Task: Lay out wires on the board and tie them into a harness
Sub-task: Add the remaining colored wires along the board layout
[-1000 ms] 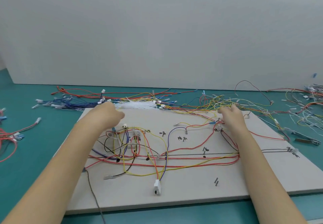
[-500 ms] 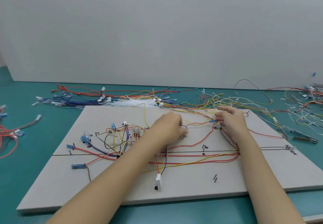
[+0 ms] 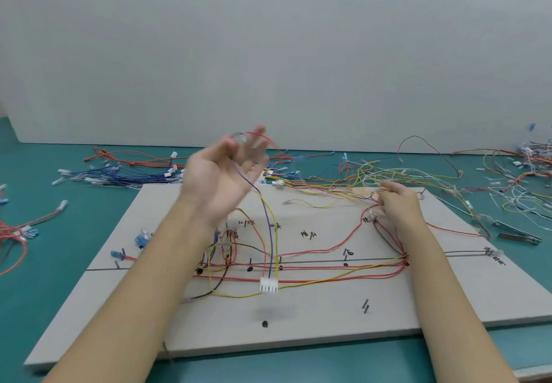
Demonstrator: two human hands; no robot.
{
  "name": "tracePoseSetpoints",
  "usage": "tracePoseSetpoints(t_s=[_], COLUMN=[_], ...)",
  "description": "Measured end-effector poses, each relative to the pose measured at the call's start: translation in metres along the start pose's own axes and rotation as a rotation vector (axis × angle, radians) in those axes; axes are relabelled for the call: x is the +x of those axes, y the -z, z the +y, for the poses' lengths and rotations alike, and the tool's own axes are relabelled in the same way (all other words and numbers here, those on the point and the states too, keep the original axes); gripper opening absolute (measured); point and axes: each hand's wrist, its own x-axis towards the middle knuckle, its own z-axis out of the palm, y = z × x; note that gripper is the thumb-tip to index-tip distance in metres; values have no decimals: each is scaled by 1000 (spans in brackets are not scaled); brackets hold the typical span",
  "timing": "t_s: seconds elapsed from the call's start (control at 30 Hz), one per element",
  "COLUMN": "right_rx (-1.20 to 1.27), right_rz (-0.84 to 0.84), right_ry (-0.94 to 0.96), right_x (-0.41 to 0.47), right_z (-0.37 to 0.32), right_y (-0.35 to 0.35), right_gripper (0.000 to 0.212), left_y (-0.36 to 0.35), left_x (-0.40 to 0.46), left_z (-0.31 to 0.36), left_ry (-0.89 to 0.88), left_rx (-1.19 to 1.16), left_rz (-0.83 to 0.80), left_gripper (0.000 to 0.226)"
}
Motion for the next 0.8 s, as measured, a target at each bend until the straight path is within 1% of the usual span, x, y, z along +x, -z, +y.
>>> tracePoseSetpoints(t_s=[0.07,0.1,0.17,0.2,0.27,0.37,0.4,0.43,0.47,0.5,0.57,0.6,0.67,0.73,0.8], right_rx=[-17,-29,-30,-13,15,-11,-19,-23,-28,-30,-18,2,18,-29,-93], right_rz=[8,13,28,34,44,59,57,50,39,30,18,10,-4,-8,-9], right_ry=[9,17,23,14,11,53,59,59,57,56,51,50,68,112,146], right_x=[0,0,1,1,0,-1,-1,-2,-4,-5,-7,-7,-8,-11,-13], right_z=[0,0,0,0,-1,0,0,0,-1,-1,-3,-3,-2,0,-1], right_y=[0,0,0,-1,-1,1,2,1,1,0,-1,-2,-2,-1,-1], right_gripper=[51,51,52,54,58,63,65,66,67,67,65,65,64,62,58], left_y=[5,9,19,25,38,62,69,75,78,79,77,76,71,67,65], left_x=[-6,-10,-17,-21,-28,-34,-36,-37,-37,-37,-35,-34,-31,-30,-31], left_z=[23,33,52,60,74,88,92,96,99,102,102,98,86,76,68], left_ry=[-33,-34,21,46,66,89,94,102,109,118,149,150,148,211,275], left_rx=[-217,-321,-543,-590,-609,-720,-736,-706,-589,-370,181,421,819,1188,1512], left_rz=[-42,-58,-103,-104,-62,-12,15,63,130,213,418,525,677,721,735], left_gripper=[21,23,27,26,24,19,17,16,17,19,24,24,17,21,33])
